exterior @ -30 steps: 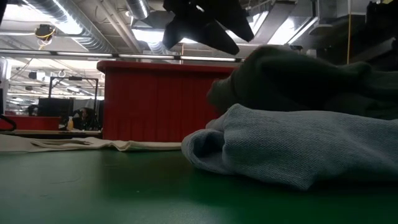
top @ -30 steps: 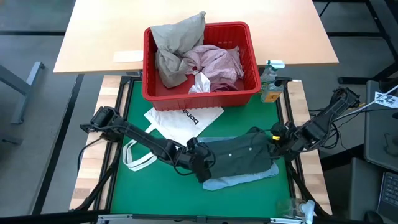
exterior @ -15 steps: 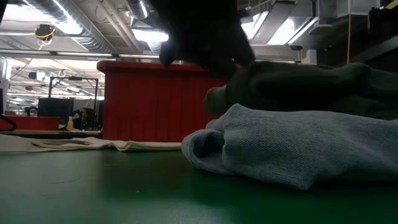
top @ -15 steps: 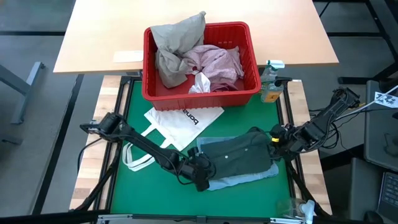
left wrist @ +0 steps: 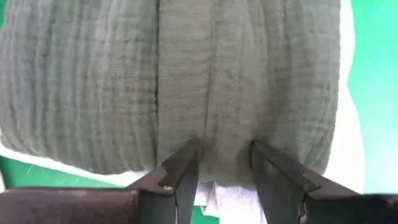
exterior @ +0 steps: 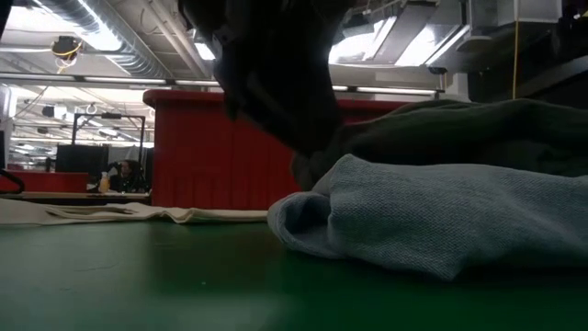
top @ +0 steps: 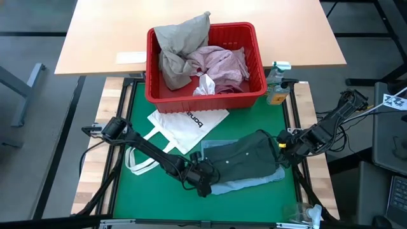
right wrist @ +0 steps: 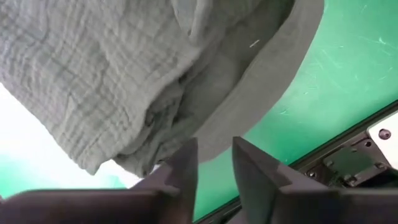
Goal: Fold laundry
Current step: Fold the green shirt
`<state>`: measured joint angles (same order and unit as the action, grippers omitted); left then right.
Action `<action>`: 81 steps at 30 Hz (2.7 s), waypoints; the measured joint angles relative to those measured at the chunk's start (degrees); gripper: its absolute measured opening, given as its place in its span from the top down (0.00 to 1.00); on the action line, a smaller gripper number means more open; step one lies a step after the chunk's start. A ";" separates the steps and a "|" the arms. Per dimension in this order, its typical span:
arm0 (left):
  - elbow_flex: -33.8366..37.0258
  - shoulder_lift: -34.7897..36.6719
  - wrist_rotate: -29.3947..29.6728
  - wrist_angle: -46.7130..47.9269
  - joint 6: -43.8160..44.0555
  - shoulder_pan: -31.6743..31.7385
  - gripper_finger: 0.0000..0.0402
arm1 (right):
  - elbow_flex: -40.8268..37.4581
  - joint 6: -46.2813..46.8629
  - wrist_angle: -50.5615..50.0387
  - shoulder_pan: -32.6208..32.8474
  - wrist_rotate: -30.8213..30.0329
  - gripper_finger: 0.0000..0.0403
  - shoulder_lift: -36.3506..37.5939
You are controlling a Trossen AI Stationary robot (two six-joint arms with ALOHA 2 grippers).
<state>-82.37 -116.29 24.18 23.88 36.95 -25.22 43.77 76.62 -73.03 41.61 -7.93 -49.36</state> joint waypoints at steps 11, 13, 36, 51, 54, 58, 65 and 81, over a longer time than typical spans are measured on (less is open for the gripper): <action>-11.13 0.52 2.92 10.48 -5.83 0.20 0.65 | 4.17 -1.23 0.01 0.00 2.02 0.67 -0.02; -13.12 0.52 4.84 11.30 -7.10 1.04 0.65 | 6.18 -3.34 0.06 0.02 -3.41 0.68 0.00; -8.52 0.48 2.00 11.36 -5.21 10.33 0.65 | 7.78 -18.46 3.13 -11.68 -24.29 0.68 -11.22; -0.69 0.48 2.17 8.23 -2.36 10.33 0.65 | -7.89 -22.97 12.34 -15.39 -11.88 0.68 -16.52; -0.26 0.48 2.17 7.20 -2.36 10.33 0.65 | -10.69 -22.93 15.04 -15.39 -10.92 0.68 -16.52; -0.06 0.48 2.17 6.66 -2.41 10.31 0.65 | -11.58 -22.91 15.37 -15.39 -10.37 0.68 -16.52; -2.94 0.74 2.02 7.68 -2.99 10.14 0.65 | -4.13 -23.12 3.81 -15.39 -8.36 0.68 -16.50; -12.19 0.92 3.80 15.41 -3.01 10.08 0.65 | 6.63 -30.92 10.32 -15.41 -26.97 0.68 -16.48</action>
<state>-94.56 -115.37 27.98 39.29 33.93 -15.14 50.40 45.70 -62.72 26.20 -34.90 -65.84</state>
